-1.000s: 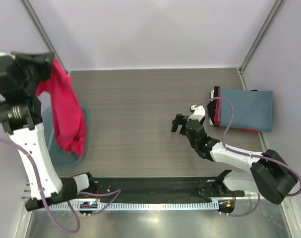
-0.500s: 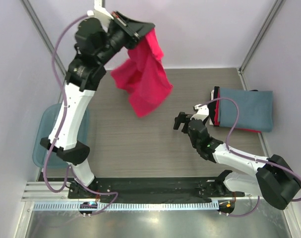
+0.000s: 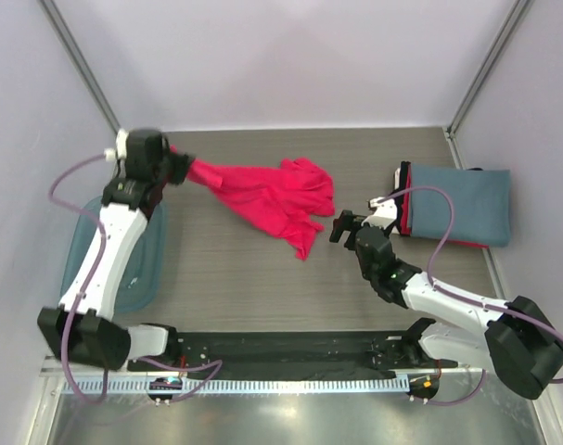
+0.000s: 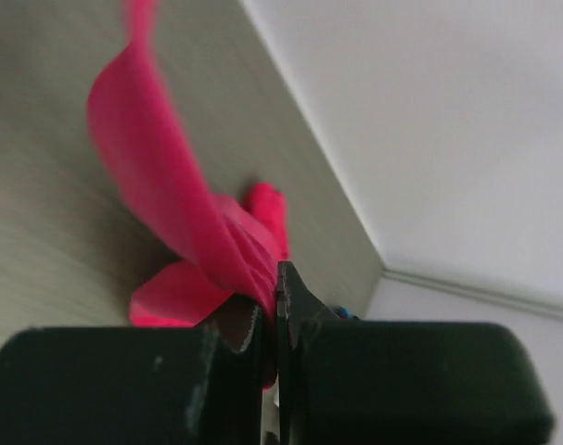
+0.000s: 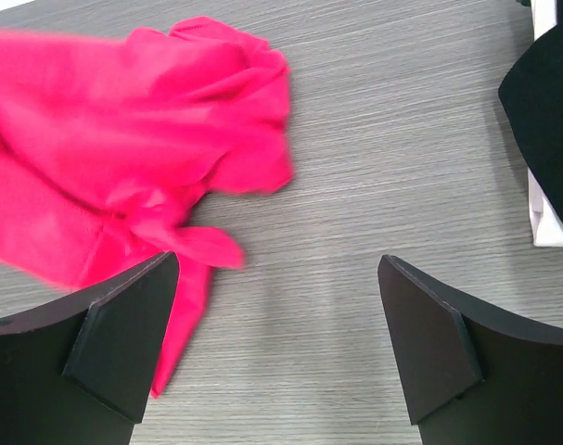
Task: Fold and stack the t-shirts
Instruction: Move the tshirt to the center of the board, then flatten the tshirt out
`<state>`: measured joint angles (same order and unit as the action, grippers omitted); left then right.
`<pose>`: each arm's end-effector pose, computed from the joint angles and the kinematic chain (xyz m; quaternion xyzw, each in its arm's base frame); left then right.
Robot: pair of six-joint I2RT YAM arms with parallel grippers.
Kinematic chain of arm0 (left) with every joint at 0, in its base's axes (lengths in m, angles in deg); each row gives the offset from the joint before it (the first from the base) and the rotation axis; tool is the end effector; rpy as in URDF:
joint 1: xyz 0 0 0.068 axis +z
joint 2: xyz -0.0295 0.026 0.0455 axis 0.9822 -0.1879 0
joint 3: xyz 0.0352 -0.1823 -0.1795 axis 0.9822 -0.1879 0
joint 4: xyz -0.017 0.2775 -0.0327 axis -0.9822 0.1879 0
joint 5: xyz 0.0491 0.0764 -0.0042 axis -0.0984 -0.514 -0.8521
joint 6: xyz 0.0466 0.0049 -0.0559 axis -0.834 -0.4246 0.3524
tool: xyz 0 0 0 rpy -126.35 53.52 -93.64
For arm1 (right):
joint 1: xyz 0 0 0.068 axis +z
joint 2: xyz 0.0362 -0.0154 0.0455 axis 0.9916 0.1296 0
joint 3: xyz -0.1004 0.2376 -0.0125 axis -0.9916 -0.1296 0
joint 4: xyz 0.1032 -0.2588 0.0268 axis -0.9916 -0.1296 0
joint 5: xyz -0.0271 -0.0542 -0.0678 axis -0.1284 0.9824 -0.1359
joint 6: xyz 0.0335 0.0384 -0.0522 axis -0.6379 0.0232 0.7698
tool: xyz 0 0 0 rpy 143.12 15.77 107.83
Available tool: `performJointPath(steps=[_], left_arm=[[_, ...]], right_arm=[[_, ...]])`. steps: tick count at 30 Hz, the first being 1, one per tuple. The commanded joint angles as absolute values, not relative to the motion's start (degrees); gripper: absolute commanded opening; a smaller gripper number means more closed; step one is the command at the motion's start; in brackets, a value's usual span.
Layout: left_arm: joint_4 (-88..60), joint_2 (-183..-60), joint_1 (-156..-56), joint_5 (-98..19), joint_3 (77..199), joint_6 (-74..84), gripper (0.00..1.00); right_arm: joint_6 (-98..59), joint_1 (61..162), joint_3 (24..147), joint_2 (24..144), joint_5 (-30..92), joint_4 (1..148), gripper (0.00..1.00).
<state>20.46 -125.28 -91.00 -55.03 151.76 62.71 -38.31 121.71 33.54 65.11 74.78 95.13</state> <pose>0.3439 -0.0641 0.3909 -0.4343 0.7247 -0.3041 0.4403 0.2277 0.1398 0.1759 0.0853 0.7889 0.0856 0.6026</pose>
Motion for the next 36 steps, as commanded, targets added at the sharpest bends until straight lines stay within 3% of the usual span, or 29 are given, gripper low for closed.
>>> performJointPath(steps=[1,3,6,16,17,20,22,23,25,27,36], left_arm=[[12.08,-114.30,-87.44,-57.61,134.29,67.91,0.00],[7.42,-111.64,-85.24,-59.62,122.84,69.14,0.00],[7.66,-110.31,-83.30,-63.13,117.63,68.80,0.00],[14.43,-117.68,-83.21,-64.74,124.64,62.84,0.01],[13.99,-118.12,-83.21,-63.42,125.08,60.38,0.11],[13.36,-119.71,-83.30,-59.46,126.49,55.00,0.27],[13.90,-119.97,-83.47,-59.54,126.67,54.47,0.50],[14.60,-119.63,-83.56,-60.85,126.58,54.47,0.71],[15.48,-118.92,-84.08,-62.70,126.67,54.47,0.87],[15.83,-117.52,-84.96,-64.81,126.85,53.42,0.93],[17.05,-117.42,-96.47,-71.11,131.57,43.85,0.95]], right_arm=[[-38.48,121.75,33.98,65.62,76.90,97.05,0.94],[-38.39,121.75,35.29,68.07,75.76,96.53,0.93],[-38.21,121.67,37.92,72.46,73.56,95.03,0.87],[-36.98,119.65,49.35,83.91,63.28,88.71,0.68],[-37.24,119.38,50.41,85.39,63.10,87.83,0.67],[-40.57,117.10,55.93,89.16,59.24,82.57,0.54],[-42.60,115.17,60.95,91.46,54.15,77.99,0.50],[-43.74,114.90,62.01,92.43,53.35,77.72,0.50],[-43.84,114.64,64.91,95.68,52.99,77.71,0.50],[-43.75,114.20,68.16,99.70,52.03,77.19,0.55],[-43.31,113.14,78.27,111.94,47.19,76.13,0.56]])
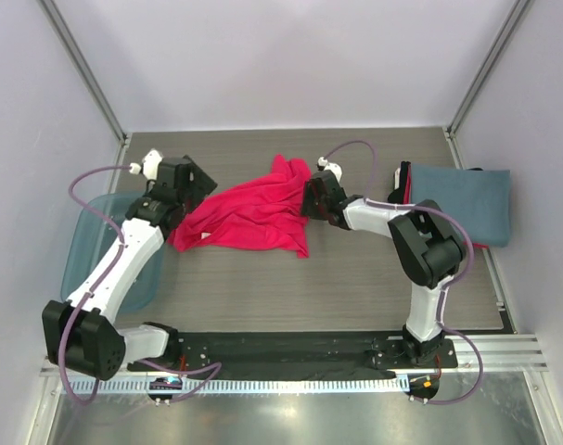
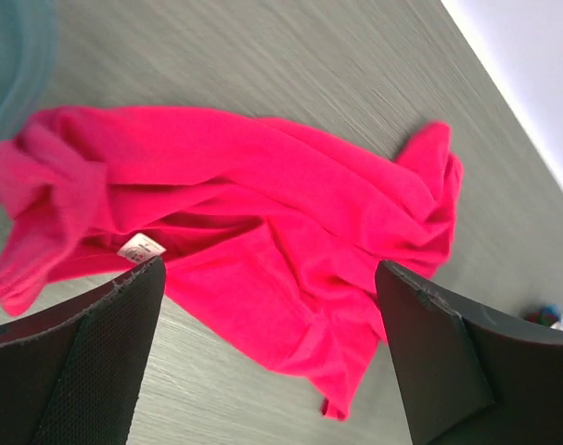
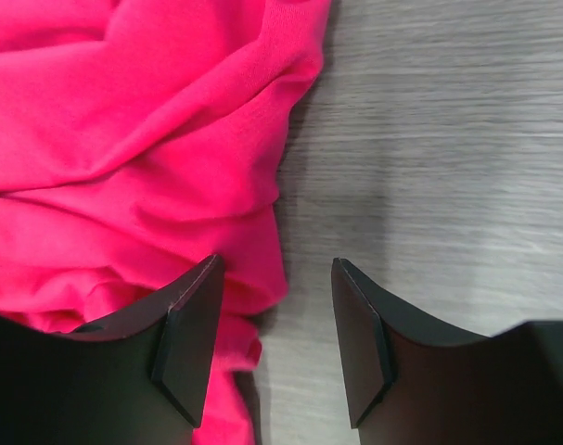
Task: Fold and stack the t-shirts
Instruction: Flatten the tshirt out
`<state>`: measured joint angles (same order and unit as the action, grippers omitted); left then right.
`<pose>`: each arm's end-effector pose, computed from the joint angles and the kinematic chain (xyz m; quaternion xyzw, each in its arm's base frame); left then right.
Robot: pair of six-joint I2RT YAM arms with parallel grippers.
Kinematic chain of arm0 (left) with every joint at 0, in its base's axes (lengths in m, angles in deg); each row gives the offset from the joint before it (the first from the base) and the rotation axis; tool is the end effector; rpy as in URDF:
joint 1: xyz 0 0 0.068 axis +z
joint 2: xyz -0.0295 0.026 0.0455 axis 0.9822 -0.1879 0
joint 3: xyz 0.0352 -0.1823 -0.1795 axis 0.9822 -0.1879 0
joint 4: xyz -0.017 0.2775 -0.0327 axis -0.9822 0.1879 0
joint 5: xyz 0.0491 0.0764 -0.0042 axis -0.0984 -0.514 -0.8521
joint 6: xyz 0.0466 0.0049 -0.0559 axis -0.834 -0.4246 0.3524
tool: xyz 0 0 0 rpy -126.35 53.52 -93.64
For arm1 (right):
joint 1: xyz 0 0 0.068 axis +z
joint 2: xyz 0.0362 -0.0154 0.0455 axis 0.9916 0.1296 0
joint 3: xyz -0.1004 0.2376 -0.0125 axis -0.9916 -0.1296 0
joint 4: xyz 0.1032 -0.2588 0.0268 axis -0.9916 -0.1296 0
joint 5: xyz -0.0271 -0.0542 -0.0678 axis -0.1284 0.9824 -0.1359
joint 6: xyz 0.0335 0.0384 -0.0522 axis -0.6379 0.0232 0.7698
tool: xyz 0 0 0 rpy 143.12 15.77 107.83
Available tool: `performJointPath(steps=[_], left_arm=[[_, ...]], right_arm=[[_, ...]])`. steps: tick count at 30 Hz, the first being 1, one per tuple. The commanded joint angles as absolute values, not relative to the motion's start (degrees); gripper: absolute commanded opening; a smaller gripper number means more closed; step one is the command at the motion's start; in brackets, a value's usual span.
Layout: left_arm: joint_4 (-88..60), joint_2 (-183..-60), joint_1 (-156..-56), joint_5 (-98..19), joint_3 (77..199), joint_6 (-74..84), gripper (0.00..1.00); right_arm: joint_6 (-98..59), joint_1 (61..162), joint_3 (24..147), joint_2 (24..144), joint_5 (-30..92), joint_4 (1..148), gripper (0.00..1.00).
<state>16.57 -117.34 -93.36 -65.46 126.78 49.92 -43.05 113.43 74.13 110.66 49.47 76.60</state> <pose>0.3086 -0.0589 0.2787 -0.3822 0.8072 -0.1330 0.4298 0.3730 0.2103 0.1217 0.0312 0.9104 0.1334 0.3905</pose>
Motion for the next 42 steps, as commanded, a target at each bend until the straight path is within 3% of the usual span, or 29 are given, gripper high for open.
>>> performJointPath(steps=[1,6,8,9,10,13,21,31,36,42], left_arm=[[18.02,-117.86,-98.40,-72.71,132.37,43.23,0.95],[20.84,-119.79,-100.35,-75.11,134.67,42.43,0.96],[19.36,-120.67,-100.61,-73.35,133.97,42.08,0.96],[18.91,-122.33,-100.70,-72.38,133.88,41.90,0.95],[18.56,-123.57,-100.87,-70.55,133.79,41.81,0.94],[18.38,-128.56,-102.10,-68.69,134.75,41.11,0.90],[15.92,-137.10,-109.21,-65.35,138.18,35.49,0.88],[11.45,-144.85,-113.97,-59.38,138.71,35.40,0.66],[10.47,-147.48,-117.74,-60.51,140.38,35.05,0.70],[11.87,-151.43,-118.98,-61.55,142.05,37.59,0.67]], right_arm=[[-43.31,113.14,78.97,113.34,47.01,75.96,0.56],[-43.31,113.14,81.35,116.16,45.78,75.52,0.55],[-43.57,113.14,81.53,116.95,45.08,75.78,0.48],[-43.66,113.14,81.79,117.31,44.90,75.78,0.42],[-43.84,112.79,81.97,117.57,44.55,75.78,0.22],[-44.36,111.92,80.83,116.61,44.46,75.87,0.01],[-47.79,104.19,66.43,100.82,47.27,80.35,0.01],[-46.65,103.91,56.66,92.26,51.32,82.63,0.01],[-46.91,103.91,53.32,91.82,52.20,86.76,0.01],[-47.18,103.91,52.26,91.47,52.37,88.35,0.01]])
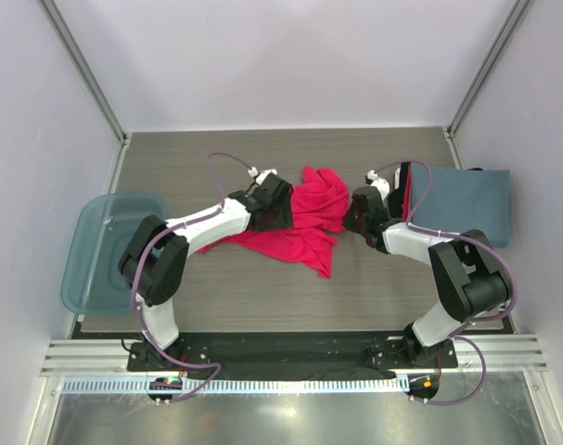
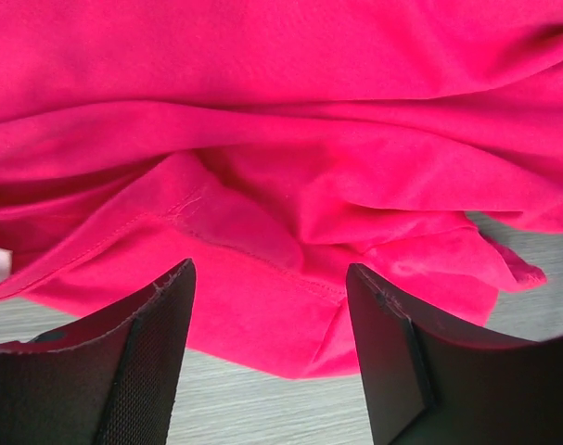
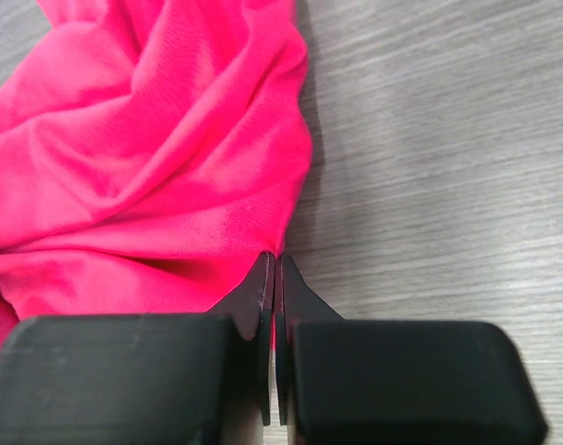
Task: Fold and stack the t-shirts
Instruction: Flatten the tshirt out
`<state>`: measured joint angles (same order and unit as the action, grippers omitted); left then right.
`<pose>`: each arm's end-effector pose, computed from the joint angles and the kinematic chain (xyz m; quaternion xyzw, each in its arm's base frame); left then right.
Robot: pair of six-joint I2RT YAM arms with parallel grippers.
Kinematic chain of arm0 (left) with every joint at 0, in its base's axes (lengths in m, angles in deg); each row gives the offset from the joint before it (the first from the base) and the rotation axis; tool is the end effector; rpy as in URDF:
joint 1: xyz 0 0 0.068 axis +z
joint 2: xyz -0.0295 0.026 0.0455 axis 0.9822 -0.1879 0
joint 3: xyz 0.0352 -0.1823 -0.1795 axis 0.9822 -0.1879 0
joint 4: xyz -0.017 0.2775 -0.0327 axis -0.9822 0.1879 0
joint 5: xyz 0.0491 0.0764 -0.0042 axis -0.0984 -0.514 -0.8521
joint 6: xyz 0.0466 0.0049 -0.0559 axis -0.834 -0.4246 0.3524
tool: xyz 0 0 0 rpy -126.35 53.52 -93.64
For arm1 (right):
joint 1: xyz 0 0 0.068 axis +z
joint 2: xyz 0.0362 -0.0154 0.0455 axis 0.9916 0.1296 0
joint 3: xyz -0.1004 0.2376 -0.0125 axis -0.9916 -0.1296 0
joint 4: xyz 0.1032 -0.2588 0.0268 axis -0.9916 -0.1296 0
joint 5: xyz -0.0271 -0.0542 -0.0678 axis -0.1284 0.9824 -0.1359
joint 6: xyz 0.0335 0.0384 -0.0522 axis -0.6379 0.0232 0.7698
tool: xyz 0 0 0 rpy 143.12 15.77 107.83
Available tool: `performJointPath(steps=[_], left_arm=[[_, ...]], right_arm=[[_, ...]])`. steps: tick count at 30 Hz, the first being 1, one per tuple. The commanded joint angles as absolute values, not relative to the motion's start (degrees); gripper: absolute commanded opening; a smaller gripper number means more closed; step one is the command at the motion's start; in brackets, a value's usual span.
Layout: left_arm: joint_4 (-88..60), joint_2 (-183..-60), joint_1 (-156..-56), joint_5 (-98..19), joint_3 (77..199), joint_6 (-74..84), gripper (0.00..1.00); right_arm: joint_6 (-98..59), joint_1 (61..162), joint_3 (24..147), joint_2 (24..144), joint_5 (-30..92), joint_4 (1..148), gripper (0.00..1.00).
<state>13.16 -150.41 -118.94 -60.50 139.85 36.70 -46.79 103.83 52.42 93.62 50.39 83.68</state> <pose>0.3283 -0.2558 0.1638 -0.0604 0.9471 -0.1163 0.2929 0.3274 0.1147 0.1195 0.1408 0.8907 0.1163 0.4163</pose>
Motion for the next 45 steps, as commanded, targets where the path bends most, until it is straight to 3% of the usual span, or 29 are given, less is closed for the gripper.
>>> performJointPath(steps=[1,3,5,11,18,26,31,35,38,41,42,45], left_arm=[[12.40,-151.96,-119.07,-62.35,142.05,38.03,0.67],[13.45,-153.63,-119.24,-64.97,142.58,39.35,0.67],[15.30,-154.69,-119.25,-66.30,143.19,39.44,0.61],[17.50,-151.71,-119.16,-73.51,140.65,38.39,0.00],[17.16,-138.80,-111.79,-74.49,130.21,41.37,0.00],[12.05,-111.93,-99.92,-73.95,109.89,50.60,0.00],[15.48,-107.23,-95.26,-75.72,107.77,51.66,0.00],[12.70,-107.75,-94.28,-68.19,109.18,47.45,0.00],[8.73,-110.21,-94.63,-57.11,109.97,44.37,0.10],[5.56,-112.24,-97.95,-51.12,109.45,43.92,0.28],[4.68,-112.76,-99.63,-51.02,109.53,43.84,0.41],[3.27,-114.87,-107.19,-53.21,109.88,43.31,0.54]], right_arm=[[-47.18,103.91,52.09,91.30,52.55,88.52,0.01],[-47.09,104.00,51.74,90.86,52.72,88.79,0.01],[-47.09,103.91,51.39,90.42,52.81,89.14,0.01],[-47.00,103.91,51.30,89.63,54.56,88.52,0.01],[-47.79,103.65,49.89,86.73,59.65,87.91,0.01],[-50.78,102.68,46.46,81.89,66.35,87.47,0.01],[-50.52,102.59,46.20,81.28,66.09,87.38,0.01],[-48.50,102.77,46.02,80.48,63.19,88.61,0.01],[-48.32,102.68,46.90,81.45,63.01,87.73,0.02],[-48.41,102.68,47.16,82.59,62.39,87.99,0.05],[-48.32,102.77,47.25,82.94,62.13,88.08,0.05],[-48.41,102.77,47.34,83.21,62.04,88.08,0.06]])
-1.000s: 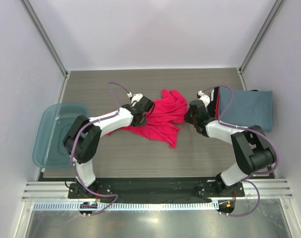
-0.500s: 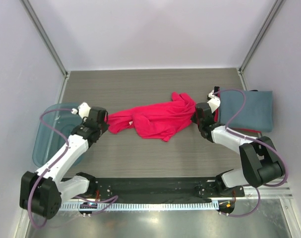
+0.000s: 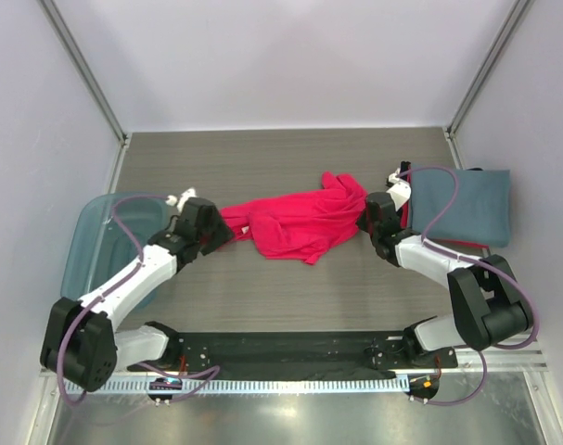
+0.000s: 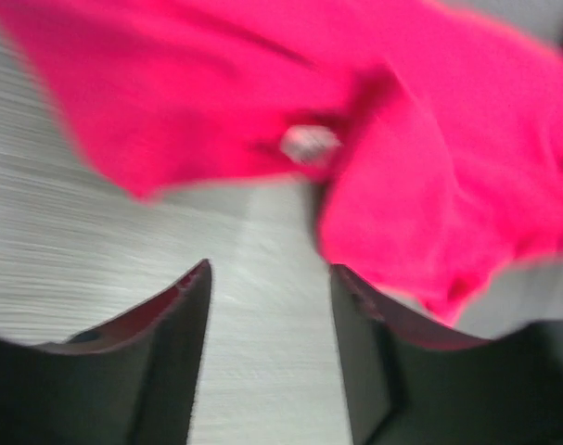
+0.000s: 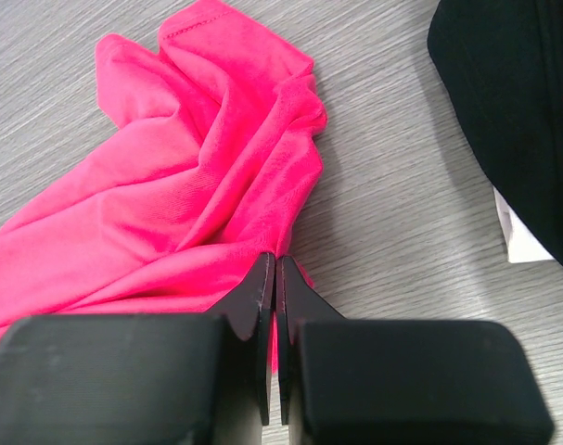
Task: Fold and stack the t-shirts
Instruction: Flatten the tshirt out
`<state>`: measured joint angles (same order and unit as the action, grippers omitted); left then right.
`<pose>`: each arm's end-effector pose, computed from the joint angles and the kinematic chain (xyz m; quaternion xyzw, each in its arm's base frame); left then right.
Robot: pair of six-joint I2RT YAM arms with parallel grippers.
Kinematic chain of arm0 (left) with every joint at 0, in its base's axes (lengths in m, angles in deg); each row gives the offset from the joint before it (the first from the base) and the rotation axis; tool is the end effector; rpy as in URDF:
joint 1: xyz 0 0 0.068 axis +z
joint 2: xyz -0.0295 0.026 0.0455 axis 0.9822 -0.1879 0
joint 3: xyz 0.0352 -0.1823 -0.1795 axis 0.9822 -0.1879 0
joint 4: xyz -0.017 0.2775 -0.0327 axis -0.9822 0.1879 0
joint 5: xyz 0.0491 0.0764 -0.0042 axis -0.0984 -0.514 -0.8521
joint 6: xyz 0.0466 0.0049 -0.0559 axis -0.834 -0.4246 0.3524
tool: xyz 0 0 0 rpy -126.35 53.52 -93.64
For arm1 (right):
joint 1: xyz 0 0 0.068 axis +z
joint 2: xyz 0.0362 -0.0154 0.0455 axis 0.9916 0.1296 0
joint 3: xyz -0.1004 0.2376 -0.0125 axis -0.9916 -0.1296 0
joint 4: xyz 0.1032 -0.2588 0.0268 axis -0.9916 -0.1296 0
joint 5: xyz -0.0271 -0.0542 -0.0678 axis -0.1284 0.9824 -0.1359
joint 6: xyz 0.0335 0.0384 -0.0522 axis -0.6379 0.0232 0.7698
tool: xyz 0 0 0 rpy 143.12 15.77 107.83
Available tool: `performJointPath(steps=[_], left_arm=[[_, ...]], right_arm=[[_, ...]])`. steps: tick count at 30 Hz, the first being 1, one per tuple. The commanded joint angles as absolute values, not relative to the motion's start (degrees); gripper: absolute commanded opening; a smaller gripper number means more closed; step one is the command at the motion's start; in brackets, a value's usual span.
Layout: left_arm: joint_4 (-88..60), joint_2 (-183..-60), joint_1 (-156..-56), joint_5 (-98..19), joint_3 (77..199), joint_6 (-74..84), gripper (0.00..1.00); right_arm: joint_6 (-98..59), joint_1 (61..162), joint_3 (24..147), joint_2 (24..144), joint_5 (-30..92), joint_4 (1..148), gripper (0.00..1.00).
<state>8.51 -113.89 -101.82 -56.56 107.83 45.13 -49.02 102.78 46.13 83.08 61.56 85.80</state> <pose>0.2647 -0.1003 0.1864 -0.2582 0.8885 -0.1672 0.3405 0.3065 0.0882 0.1465 0.2112 0.8421 0.0680 0.4915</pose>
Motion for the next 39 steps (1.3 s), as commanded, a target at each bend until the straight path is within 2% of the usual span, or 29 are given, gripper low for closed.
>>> performJointPath(steps=[1,3,7,12,15,20,25,27,28,29,34,36,37,39], left_arm=[[2.66,-116.36,-110.16,-53.74,109.97,43.22,0.57],[1.25,-118.82,-111.77,-53.22,110.41,42.96,0.62],[-1.12,-125.58,-112.21,-51.98,112.69,42.61,0.66],[-2.27,-132.96,-112.21,-53.39,116.12,41.73,0.65],[-2.97,-136.48,-112.21,-53.48,117.97,41.46,0.61],[-3.94,-140.45,-112.21,-53.13,119.81,42.07,0.48],[-4.64,-142.38,-112.30,-52.95,120.60,43.04,0.42],[-4.91,-142.91,-112.22,-52.51,120.87,43.31,0.28],[-4.73,-142.65,-112.30,-52.34,120.70,43.31,0.17],[-4.82,-141.43,-112.39,-52.34,120.35,43.40,0.00],[-3.51,-133.96,-113.97,-56.12,116.57,42.87,0.00],[-1.75,-129.41,-114.41,-56.12,115.51,42.78,0.00],[-1.14,-127.46,-115.02,-56.03,114.99,43.04,0.00],[1.06,-121.77,-116.25,-56.64,113.67,43.48,0.00]], right_arm=[[-48.41,102.77,47.25,83.12,61.95,88.17,0.06],[-48.41,102.77,47.17,83.12,61.95,88.43,0.06],[-48.23,102.68,47.08,83.21,61.16,88.96,0.06],[-48.14,102.77,47.16,83.38,60.90,89.14,0.06],[-48.06,102.77,47.08,83.38,60.81,89.14,0.06],[-47.97,102.68,47.17,83.30,60.81,89.23,0.07],[-47.97,102.68,47.25,83.47,60.90,89.14,0.07],[-47.88,102.68,47.34,83.56,60.90,89.14,0.07],[-47.97,102.68,47.43,83.65,60.81,89.14,0.07],[-47.97,102.77,47.34,83.74,60.90,89.05,0.07],[-47.88,102.68,47.43,83.74,60.99,89.05,0.07],[-47.88,102.68,47.34,83.74,60.46,89.23,0.10],[-47.71,102.68,47.17,83.56,60.20,89.66,0.16],[-47.53,102.68,46.90,83.30,59.93,89.93,0.43]])
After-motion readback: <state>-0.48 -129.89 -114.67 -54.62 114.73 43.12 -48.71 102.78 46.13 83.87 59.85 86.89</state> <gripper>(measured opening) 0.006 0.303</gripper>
